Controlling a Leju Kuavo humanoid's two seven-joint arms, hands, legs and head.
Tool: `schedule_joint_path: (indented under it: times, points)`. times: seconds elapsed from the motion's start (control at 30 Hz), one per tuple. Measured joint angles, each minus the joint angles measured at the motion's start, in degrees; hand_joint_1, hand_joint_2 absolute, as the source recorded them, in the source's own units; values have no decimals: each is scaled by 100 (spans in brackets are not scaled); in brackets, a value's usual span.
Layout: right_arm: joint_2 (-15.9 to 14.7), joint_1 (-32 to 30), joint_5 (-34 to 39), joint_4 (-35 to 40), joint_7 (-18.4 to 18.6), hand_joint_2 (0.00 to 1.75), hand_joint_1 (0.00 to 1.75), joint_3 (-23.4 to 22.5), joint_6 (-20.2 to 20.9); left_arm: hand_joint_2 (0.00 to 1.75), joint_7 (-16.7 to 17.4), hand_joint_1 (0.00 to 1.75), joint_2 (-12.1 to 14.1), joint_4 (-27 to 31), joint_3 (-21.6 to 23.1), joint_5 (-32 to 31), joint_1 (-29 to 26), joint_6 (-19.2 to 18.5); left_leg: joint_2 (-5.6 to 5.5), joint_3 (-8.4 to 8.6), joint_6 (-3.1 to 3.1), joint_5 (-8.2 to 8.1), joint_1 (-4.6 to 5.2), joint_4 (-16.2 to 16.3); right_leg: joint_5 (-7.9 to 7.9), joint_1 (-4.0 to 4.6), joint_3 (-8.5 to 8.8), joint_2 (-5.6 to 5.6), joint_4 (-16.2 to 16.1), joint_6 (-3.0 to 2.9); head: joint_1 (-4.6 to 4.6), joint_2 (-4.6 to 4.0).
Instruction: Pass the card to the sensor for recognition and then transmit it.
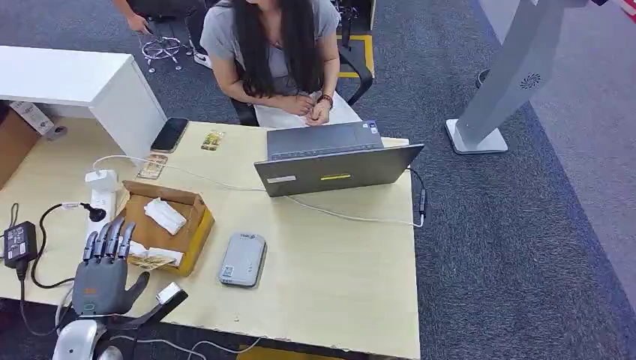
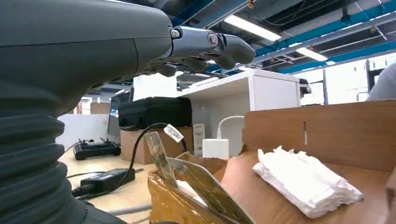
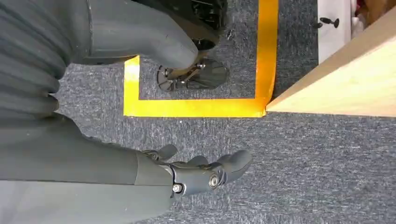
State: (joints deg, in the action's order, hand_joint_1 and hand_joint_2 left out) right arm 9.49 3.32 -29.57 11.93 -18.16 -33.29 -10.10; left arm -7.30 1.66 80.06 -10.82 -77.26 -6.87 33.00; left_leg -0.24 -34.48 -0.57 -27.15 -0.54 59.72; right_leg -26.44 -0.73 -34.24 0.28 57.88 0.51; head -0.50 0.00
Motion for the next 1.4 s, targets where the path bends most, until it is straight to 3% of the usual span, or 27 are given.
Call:
schedule_joint_path:
  times: [0.87,0.9,0.97,1.13,1.4]
  points:
    - [15,5,-46,0,0,175,0,-13,24,175,186,0,-18,4,181,-72,-10,-216,0,-1,0,0,0,0,0,0,0,0,0,0,0,0]
    - [15,5,-46,0,0,175,0,-13,24,175,186,175,-18,4,182,-72,-10,-216,0,-1,0,0,0,0,0,0,0,0,0,0,0,0]
    - [15,5,-46,0,0,175,0,-13,24,175,197,175,-18,4,188,-72,-10,-249,0,-1,0,0,0,0,0,0,0,0,0,0,0,0]
    - [15,6,-98,0,-4,175,0,-44,52,175,350,175,41,4,267,-74,-24,-765,0,-2,0,0,-1,0,0,1,0,0,0,0,2,0]
    - [15,9,-164,0,-4,175,0,-127,94,175,345,175,111,4,284,74,-47,-922,0,-1,0,-1,1,0,0,-1,0,1,0,0,-2,0]
